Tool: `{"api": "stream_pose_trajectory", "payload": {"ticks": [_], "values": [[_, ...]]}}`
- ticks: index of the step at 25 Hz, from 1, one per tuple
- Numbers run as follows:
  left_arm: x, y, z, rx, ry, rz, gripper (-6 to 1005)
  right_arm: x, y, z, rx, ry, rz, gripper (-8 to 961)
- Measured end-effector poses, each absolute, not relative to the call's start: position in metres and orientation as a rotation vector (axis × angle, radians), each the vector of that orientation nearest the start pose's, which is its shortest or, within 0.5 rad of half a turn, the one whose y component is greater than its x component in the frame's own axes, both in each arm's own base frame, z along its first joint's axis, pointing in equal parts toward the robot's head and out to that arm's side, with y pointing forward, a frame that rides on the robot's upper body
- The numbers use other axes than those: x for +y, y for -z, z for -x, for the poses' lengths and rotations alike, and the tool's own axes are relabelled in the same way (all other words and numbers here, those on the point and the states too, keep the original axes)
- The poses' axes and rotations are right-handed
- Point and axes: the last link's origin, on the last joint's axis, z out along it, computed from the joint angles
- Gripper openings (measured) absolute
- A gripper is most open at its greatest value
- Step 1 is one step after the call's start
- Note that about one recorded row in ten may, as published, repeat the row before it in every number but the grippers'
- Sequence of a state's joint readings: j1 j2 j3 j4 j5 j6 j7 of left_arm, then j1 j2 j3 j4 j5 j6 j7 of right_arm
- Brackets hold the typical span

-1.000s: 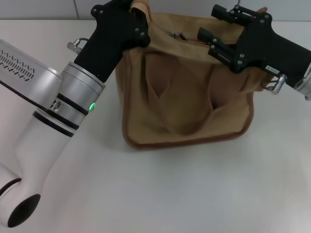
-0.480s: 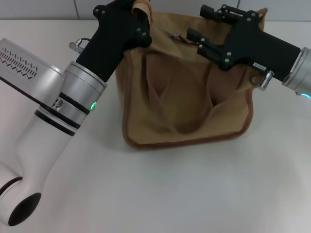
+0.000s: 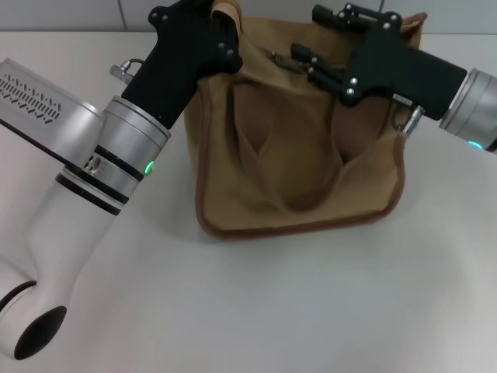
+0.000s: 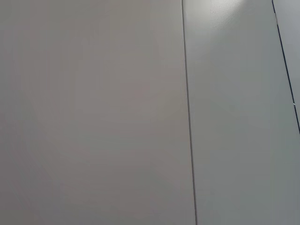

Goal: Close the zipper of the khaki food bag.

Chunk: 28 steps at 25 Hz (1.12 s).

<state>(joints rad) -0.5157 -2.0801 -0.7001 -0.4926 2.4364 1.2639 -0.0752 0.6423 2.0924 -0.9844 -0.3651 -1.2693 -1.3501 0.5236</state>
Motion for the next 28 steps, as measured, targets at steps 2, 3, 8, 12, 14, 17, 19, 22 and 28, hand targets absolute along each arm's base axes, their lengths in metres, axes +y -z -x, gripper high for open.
{"api": "stream_pose_trajectory", "payload": {"ticks": [2,3,8,12,14,17,19,22,28], "values": [[0.338,0.060,0.180,-0.214,1.162,1.846,51,0.373,0.032,-0.199,-0.202,-0.884,2.308,493],[0.339,0.060,0.180,-0.212,1.164,1.846,51,0.373,0.032,-0.199,-0.202,-0.884,2.308,493],[0.340,0.060,0.179,-0.211,1.166,1.844,51,0.367,0.040,-0.198,-0.239,-0.870,2.355,493],[0.340,0.060,0.178,-0.210,1.167,1.844,52,0.357,0.033,-0.205,-0.211,-0.931,2.315,493],[0.340,0.060,0.178,-0.210,1.167,1.843,52,0.355,0.030,-0.205,-0.202,-0.956,2.303,493],[0.340,0.060,0.178,-0.210,1.167,1.843,53,0.348,0.024,-0.208,-0.196,-1.008,2.282,493],[0.340,0.060,0.178,-0.210,1.167,1.843,53,0.345,0.020,-0.210,-0.174,-1.026,2.282,493],[0.340,0.060,0.178,-0.210,1.168,1.843,54,0.345,0.009,-0.211,0.005,-1.116,2.320,493],[0.340,0.060,0.178,-0.209,1.167,1.843,55,0.348,-0.029,-0.199,0.371,-1.286,2.469,493]]}}
